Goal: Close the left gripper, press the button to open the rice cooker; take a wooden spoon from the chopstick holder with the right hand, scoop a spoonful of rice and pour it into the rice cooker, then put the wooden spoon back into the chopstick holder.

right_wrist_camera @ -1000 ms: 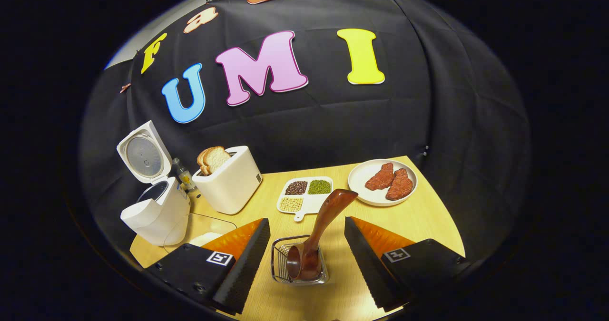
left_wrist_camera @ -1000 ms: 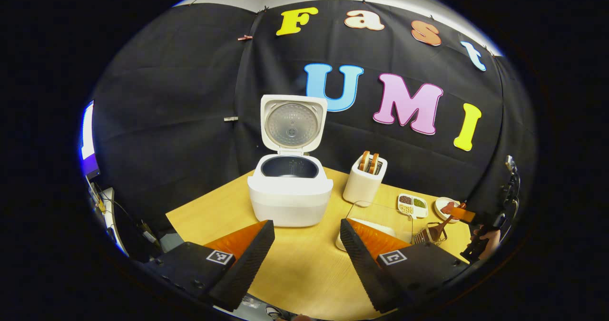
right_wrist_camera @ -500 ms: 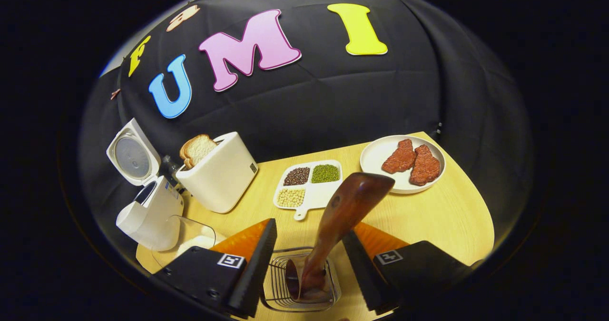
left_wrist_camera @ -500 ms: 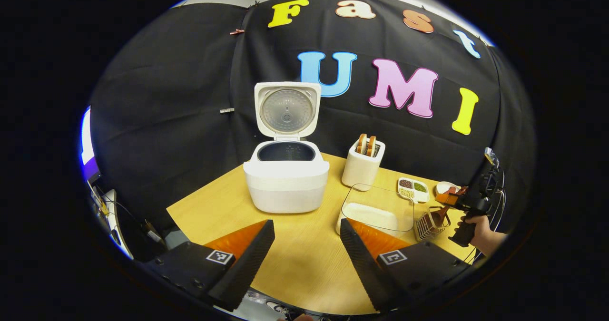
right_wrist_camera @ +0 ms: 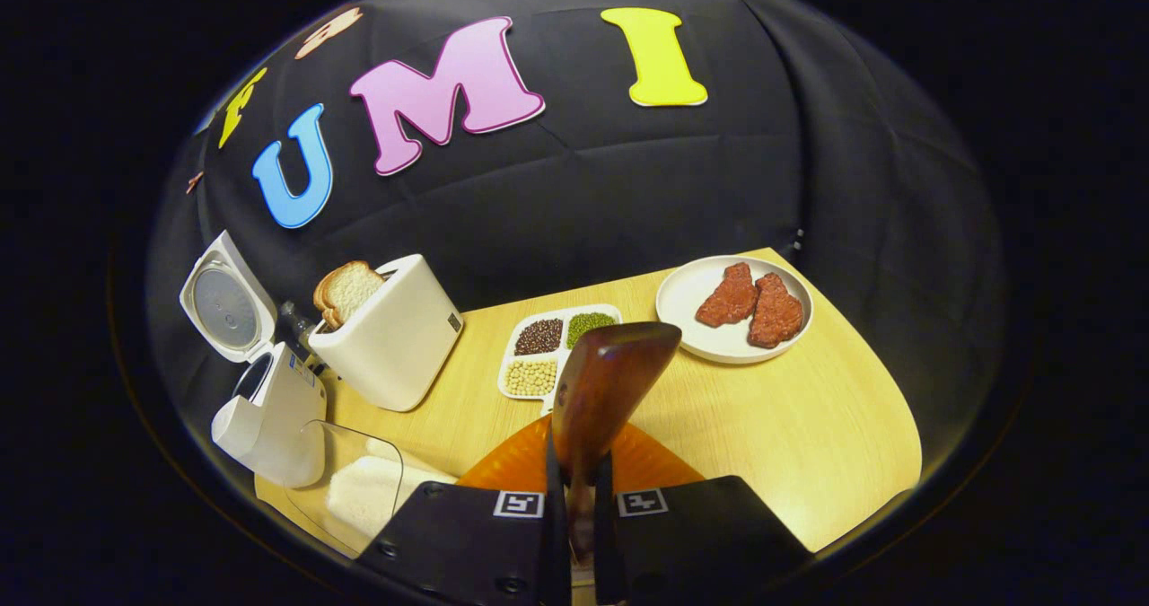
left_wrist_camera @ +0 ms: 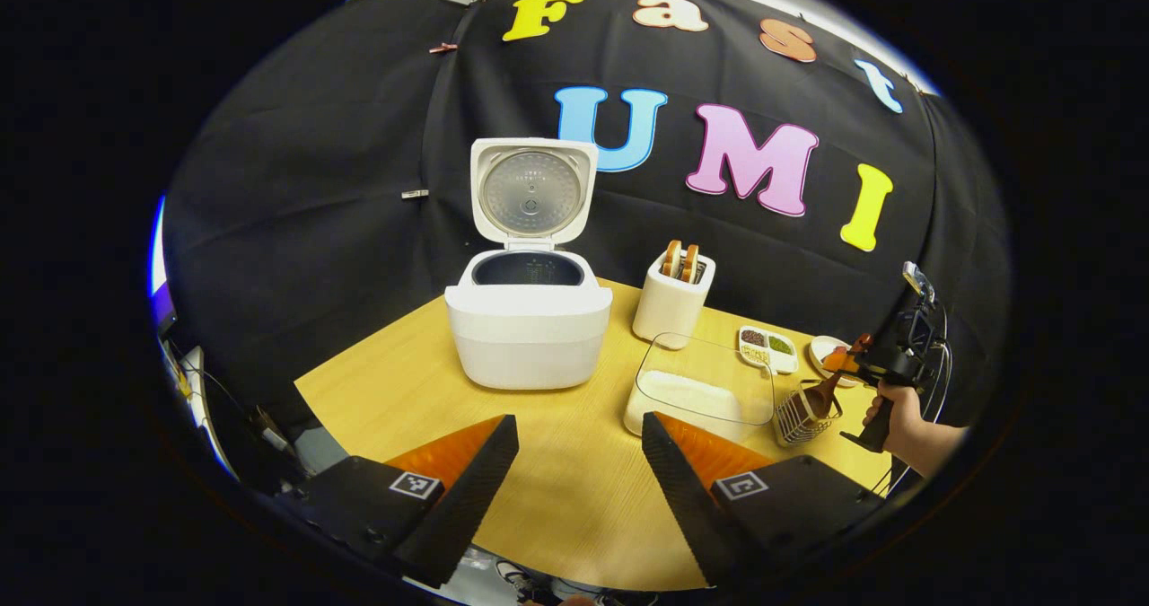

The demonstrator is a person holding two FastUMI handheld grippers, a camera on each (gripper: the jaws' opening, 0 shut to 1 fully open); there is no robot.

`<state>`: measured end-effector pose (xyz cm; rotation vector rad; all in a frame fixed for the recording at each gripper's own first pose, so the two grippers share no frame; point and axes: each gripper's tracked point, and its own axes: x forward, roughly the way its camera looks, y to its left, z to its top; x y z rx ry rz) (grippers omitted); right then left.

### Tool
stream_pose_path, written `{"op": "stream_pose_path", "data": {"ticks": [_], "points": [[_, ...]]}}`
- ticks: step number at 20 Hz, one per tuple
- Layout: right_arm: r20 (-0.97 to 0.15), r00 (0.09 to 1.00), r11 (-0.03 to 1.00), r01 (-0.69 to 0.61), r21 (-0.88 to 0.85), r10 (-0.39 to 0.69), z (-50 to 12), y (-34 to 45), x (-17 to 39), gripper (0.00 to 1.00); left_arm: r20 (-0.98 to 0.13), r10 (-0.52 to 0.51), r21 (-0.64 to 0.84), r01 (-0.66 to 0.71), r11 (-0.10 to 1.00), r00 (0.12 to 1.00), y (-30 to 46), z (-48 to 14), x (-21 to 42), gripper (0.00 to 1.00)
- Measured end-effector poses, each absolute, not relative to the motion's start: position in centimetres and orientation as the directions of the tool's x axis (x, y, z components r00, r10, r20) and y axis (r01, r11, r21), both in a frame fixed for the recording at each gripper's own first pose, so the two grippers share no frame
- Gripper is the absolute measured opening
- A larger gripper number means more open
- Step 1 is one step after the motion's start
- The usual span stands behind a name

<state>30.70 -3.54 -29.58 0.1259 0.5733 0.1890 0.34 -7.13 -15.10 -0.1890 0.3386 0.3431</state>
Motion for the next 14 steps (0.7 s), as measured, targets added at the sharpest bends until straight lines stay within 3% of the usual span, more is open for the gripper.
{"op": "stream_pose_path", "data": {"ticks": [2, 3, 8, 14], "points": [[-0.476, 0.851, 0.974, -0.172, 0.146, 0.222, -26.4, -2.7, 30.2, 0.1, -0.352, 0.28, -0.134, -0.344, 0.929, 0.893, -6.2, -15.3, 0.1, 0.96], [-0.455, 0.862, 0.975, -0.184, 0.129, 0.223, -24.8, -2.4, 29.9, 0.15, -0.345, 0.277, -0.129, -0.337, 0.932, 0.897, -5.5, -15.3, 0.0, 0.96], [-0.355, 0.906, 0.973, -0.224, 0.055, 0.229, -17.5, 0.6, 27.7, 0.14, -0.309, 0.271, -0.101, -0.315, 0.944, 0.912, -0.3, -15.0, -0.4, 0.96], [-0.311, 0.91, 0.96, -0.278, 0.033, 0.274, -14.8, 7.8, 24.9, 0.14, -0.307, 0.224, -0.118, -0.271, 0.955, 0.925, 4.2, -16.0, -0.4, 0.96]]}}
